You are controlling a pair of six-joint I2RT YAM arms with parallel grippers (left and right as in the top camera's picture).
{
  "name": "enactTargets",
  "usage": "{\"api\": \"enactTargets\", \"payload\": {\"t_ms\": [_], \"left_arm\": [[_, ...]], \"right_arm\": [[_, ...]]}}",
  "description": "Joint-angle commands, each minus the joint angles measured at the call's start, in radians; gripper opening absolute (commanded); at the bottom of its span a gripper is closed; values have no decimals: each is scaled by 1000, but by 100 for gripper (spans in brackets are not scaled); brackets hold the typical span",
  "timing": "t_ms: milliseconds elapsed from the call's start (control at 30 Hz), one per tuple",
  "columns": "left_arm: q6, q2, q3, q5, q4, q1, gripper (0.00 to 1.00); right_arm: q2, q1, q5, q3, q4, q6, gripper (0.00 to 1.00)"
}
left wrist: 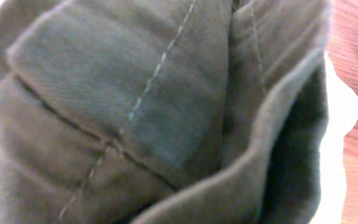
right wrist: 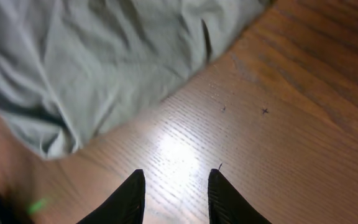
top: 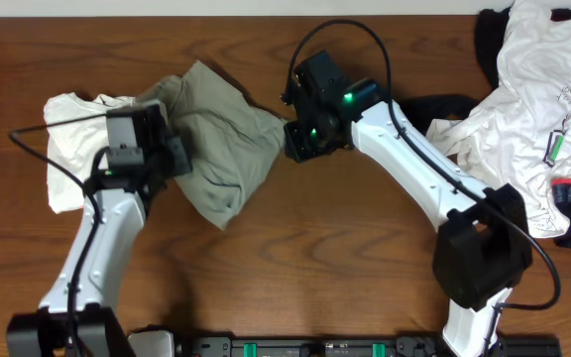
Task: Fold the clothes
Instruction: 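Place the folded pants onto the white T-shirt at the table's left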
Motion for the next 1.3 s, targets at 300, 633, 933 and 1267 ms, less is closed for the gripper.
{"api": "enactTargets", "payload": {"t_ms": [300,633,933,1267], "left_arm": [[196,147,263,-35,-66,194,6],[262,162,364,-34,-78,360,6],[262,241,376,-31,-60,462,6],[219,277,376,-31,-41,573,8]], "right_arm": [[-101,-12,-2,2,-89,7,32],[-123,-34,-2,2,-103,8,32],[-123,-55,-2,2,-114,8,32],[-123,-78,-2,2,-114,8,32]]}}
